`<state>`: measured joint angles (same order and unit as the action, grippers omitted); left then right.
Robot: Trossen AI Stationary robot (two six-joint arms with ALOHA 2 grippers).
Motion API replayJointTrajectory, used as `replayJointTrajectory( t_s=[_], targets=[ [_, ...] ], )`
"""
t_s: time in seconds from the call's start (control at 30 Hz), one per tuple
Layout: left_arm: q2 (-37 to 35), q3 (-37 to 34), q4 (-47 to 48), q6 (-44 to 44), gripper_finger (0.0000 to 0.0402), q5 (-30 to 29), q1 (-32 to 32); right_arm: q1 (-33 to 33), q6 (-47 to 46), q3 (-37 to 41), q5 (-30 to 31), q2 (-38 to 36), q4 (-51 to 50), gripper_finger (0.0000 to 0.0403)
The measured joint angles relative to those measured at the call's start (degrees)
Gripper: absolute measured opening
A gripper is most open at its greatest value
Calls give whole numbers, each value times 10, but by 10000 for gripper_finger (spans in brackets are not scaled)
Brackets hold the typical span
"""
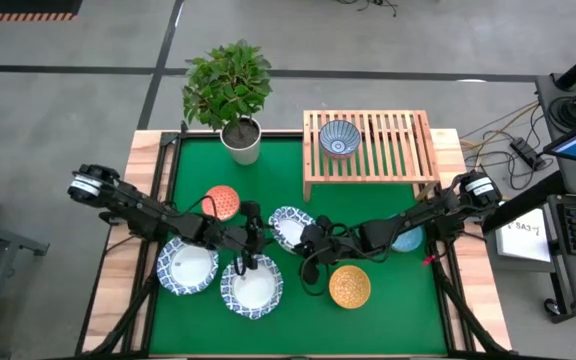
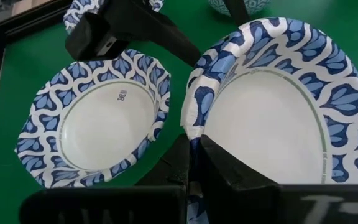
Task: Place and stack bowls onto a shelf
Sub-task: Put the white patterned bowl on the shelf
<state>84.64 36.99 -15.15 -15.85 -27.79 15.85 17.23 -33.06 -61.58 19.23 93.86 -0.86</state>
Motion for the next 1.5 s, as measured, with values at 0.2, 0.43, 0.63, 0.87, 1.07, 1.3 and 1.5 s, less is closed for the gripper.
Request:
replayJointTrajectory(
  t_s=[0.2, 0.43, 0.63, 0.87, 1.07, 1.3, 1.5],
  targets=[
    [16, 2, 0, -6, 26, 2, 0, 0, -2, 0, 1, -3, -5, 40],
    [16, 29, 19, -7, 3, 32, 8, 0, -3, 0, 4, -38, -5, 102],
    [16, 55, 40, -8, 1, 76, 13, 0, -3, 0, 17, -45, -5, 130],
    [11, 125, 185, 60, 0, 22, -13, -5, -3, 0, 21, -75, -20, 141],
    [11, 166, 222, 106, 0, 171, -39, 3, -3, 0, 18, -160, -44, 139],
    [12, 173, 246, 89, 0, 177, -12, 39, 26, 0, 44, -198, -49, 138],
    [12, 158, 247, 92, 0, 174, -2, 42, 26, 1, 48, -165, -64, 139]
  ],
)
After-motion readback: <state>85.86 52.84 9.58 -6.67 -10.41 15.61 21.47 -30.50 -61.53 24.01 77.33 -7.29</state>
